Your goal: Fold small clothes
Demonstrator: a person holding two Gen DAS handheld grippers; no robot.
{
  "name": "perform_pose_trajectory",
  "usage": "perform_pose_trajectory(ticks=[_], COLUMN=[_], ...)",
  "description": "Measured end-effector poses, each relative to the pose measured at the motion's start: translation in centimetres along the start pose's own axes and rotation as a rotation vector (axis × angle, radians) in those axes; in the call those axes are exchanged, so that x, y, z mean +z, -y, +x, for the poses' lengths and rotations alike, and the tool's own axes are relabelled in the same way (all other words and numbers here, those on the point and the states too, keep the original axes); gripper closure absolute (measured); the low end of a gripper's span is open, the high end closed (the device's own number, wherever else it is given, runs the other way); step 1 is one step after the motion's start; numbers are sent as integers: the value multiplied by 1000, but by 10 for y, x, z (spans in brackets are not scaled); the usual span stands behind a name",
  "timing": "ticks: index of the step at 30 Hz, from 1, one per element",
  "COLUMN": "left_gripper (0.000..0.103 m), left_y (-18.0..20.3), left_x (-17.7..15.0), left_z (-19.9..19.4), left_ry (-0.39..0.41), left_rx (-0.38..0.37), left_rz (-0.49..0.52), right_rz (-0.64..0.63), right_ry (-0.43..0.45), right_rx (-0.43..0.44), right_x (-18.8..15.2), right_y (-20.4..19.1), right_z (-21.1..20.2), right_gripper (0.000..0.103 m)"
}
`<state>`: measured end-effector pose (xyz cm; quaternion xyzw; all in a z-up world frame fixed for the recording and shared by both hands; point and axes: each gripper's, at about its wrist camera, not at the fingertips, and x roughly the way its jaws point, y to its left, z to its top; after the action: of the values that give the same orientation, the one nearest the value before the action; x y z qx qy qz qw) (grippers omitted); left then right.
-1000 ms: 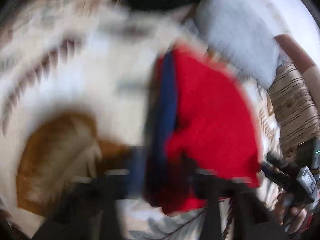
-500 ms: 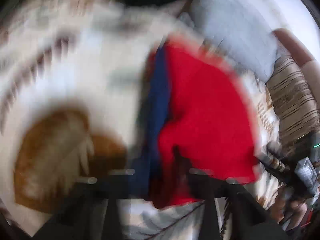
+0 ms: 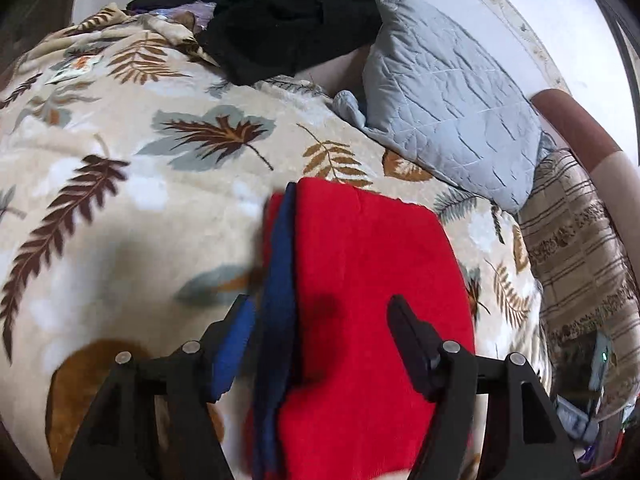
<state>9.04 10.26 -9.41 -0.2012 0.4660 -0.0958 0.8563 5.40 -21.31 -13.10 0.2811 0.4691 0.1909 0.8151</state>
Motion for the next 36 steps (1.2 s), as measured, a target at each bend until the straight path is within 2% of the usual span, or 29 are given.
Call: perform_pose_trajectory(ticks=[2, 3, 4, 5, 6, 8, 11, 16, 21, 32, 34, 36], left_gripper=[33, 33, 38, 47, 54, 59, 58, 48, 48, 46, 46, 44], left_y=[-3, -7, -11, -18, -26, -28, -16, -1, 1, 7, 8, 7], left_x=[2, 0, -2, -7, -12, -13, -13, -19, -20, -19, -18, -15], left_z=[17, 32, 40, 50, 51, 46, 44, 38, 30, 21, 20, 17], left_ry=[-41, -83, -111, -146, -133, -122, -114, -76, -55, -39, -40, -41], left_rx=[-30, -19, -1, -22, -97, -99, -41, 48, 91, 105, 101, 65], left_rz=[-17, -21, -28, -43, -81, -89, -38, 22, 59, 83, 82, 65], right_rz=[7, 12, 15, 14, 8, -2, 6, 17, 30, 30, 31, 33], right_ry=[1, 0, 0, 0, -2, -4, -10, -1, -2, -1, -1, 1], right_rx=[-9, -11, -11, -12, -13, -14, -30, -34, -40, -23, -23, -21], right_x=[1, 1, 2, 2, 2, 0, 0, -3, -7, -9, -9, -7], right_y=[2, 3, 3, 3, 2, 1, 3, 1, 2, 0, 0, 1], right_z=[0, 0, 0, 0, 0, -1, 2, 1, 0, 0, 0, 0], right_gripper=[24, 24, 24, 24, 24, 24, 24, 24, 24, 24, 24, 24])
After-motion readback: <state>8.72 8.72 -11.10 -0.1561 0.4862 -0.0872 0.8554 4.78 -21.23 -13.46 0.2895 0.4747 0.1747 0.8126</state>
